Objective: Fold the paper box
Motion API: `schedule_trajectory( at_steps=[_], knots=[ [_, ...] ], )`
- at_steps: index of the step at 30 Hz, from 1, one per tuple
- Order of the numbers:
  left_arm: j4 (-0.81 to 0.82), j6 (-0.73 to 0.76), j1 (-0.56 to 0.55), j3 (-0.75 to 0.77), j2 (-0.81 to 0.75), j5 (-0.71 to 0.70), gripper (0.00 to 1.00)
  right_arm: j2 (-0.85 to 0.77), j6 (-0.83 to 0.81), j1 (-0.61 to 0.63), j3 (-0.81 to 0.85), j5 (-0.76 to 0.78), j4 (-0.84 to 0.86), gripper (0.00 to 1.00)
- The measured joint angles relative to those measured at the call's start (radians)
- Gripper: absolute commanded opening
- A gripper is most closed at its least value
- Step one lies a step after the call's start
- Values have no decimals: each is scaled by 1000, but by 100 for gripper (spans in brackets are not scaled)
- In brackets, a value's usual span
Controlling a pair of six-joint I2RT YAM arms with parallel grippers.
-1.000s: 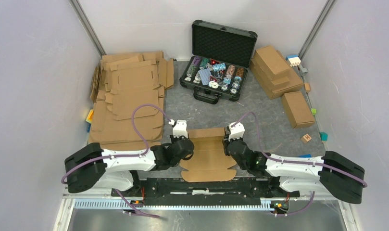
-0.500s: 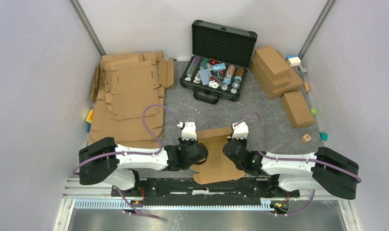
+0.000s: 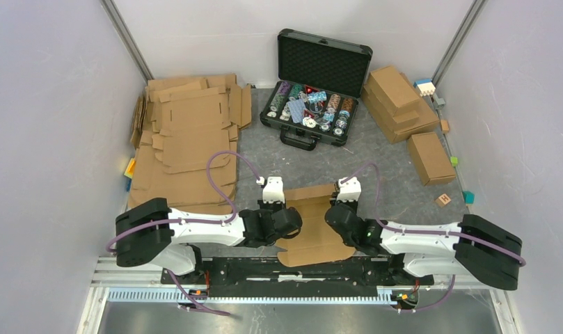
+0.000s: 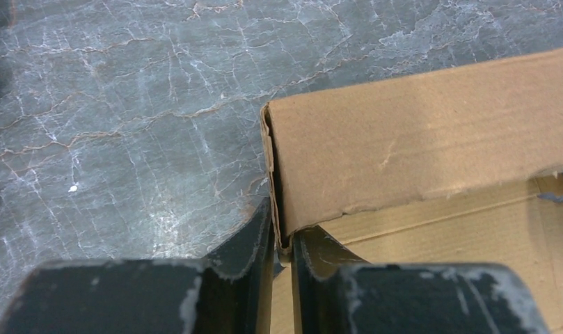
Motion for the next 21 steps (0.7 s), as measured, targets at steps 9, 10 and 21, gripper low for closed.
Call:
schedule_trajectory(
  at_steps=[9,10,21],
  knots=[
    [-27,0,0,0,0,-22,19,-154,-87,-5,-51,-101,60,66],
    [-31,0,0,0,0,-22,19,-163,-90,-5,-51,-113,59,71],
    [-57,5,0,23,12,-24,18,-266,-204,-5,-86,-353,34,98]
  ],
)
